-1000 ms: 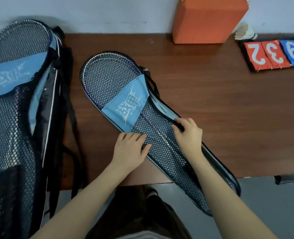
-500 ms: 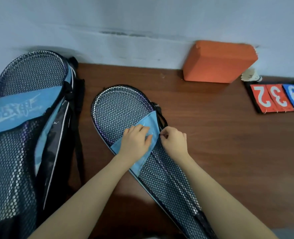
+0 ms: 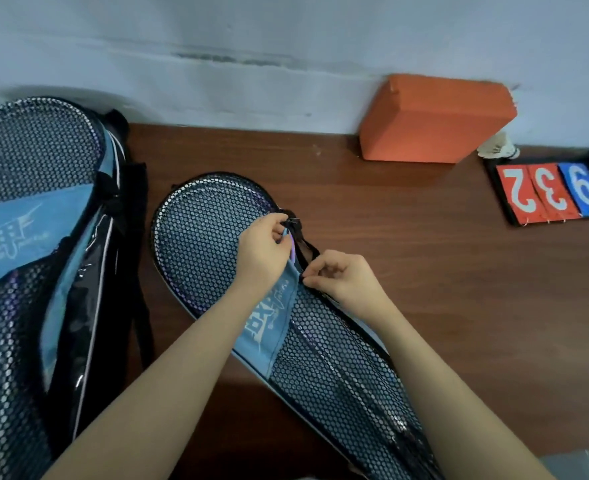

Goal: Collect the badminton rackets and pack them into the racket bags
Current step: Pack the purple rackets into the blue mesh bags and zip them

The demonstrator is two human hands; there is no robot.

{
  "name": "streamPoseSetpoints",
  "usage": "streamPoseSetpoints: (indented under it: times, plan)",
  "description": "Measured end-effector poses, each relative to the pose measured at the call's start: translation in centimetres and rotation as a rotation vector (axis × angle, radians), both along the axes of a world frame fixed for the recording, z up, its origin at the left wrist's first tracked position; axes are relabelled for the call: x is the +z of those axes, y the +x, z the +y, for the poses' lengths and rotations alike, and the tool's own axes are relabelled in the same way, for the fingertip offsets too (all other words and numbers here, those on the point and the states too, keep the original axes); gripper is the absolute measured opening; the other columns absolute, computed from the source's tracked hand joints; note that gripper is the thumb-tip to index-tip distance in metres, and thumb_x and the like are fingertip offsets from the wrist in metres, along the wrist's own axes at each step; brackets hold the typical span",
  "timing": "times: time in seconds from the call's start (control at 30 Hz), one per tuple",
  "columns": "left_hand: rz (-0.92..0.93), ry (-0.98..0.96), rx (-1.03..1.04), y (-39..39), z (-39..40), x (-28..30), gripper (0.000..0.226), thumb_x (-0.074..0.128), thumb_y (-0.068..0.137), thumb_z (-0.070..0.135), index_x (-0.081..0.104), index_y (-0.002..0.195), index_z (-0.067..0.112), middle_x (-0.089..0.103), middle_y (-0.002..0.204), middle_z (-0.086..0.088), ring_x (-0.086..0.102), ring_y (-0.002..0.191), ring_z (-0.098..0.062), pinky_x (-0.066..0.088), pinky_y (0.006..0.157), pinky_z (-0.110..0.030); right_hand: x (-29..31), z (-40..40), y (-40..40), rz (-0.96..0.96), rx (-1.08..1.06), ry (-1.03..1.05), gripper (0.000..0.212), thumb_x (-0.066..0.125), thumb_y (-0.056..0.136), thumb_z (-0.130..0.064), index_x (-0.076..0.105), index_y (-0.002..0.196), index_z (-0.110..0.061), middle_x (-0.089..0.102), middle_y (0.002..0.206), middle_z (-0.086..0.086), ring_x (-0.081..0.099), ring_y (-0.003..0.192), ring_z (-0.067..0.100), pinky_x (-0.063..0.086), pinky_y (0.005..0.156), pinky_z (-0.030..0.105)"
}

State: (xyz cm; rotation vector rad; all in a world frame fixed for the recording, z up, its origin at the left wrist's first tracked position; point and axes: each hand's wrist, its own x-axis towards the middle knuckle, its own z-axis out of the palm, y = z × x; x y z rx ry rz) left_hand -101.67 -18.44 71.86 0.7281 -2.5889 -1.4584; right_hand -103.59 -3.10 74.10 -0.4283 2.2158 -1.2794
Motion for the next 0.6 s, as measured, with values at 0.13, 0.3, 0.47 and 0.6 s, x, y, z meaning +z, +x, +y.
streamPoseSetpoints:
  times: [0.13, 0.3, 0.47, 0.6]
  plan:
    - [0.158, 0.079, 0.015, 1.7, 0.1, 0.8, 0.03, 0.061, 0.084, 0.002, 0.063, 0.112, 0.011, 0.06, 0.089, 0.002, 0.058, 0.081, -0.009, 0.049, 0.075, -0.014, -0.7, -0.6, -0.8, 0.058, -0.184, -0.05, 0.02, 0.069, 0.082, -0.009, 0.067, 0.1, -0.017, 0.065, 0.092, -0.002, 0.054, 0.074, -0.006, 0.043, 0.072, 0.014]
    - [0.206, 0.129, 0.039, 3.6, 0.4, 3.0, 0.028, 0.063, 0.084, 0.005, 0.063, 0.107, 0.02, 0.061, 0.09, 0.008, 0.056, 0.08, 0.001, 0.046, 0.073, -0.008, -0.2, -2.8, -1.9, 0.103, -0.234, -0.073, 0.029, 0.069, 0.083, -0.017, 0.062, 0.11, -0.021, 0.063, 0.094, -0.009, 0.057, 0.082, 0.003, 0.047, 0.077, 0.02]
    - [0.216, 0.141, 0.058, 4.8, 0.5, 4.6, 0.029, 0.062, 0.085, 0.006, 0.062, 0.106, 0.027, 0.061, 0.091, 0.011, 0.056, 0.084, 0.001, 0.044, 0.075, -0.007, 1.1, -4.0, -2.1, 0.183, -0.225, -0.119, 0.015, 0.065, 0.085, -0.013, 0.07, 0.098, -0.017, 0.07, 0.093, -0.005, 0.064, 0.086, 0.008, 0.052, 0.08, 0.029]
    - [0.244, 0.046, 0.058, 5.4, 0.5, 4.7, 0.026, 0.061, 0.086, 0.005, 0.064, 0.107, 0.02, 0.06, 0.093, 0.007, 0.054, 0.088, 0.002, 0.042, 0.074, -0.006, 1.7, -4.0, -1.9, 0.382, -0.16, -0.021, 0.011, 0.061, 0.088, -0.012, 0.071, 0.091, -0.013, 0.069, 0.091, -0.002, 0.063, 0.084, 0.011, 0.051, 0.077, 0.029]
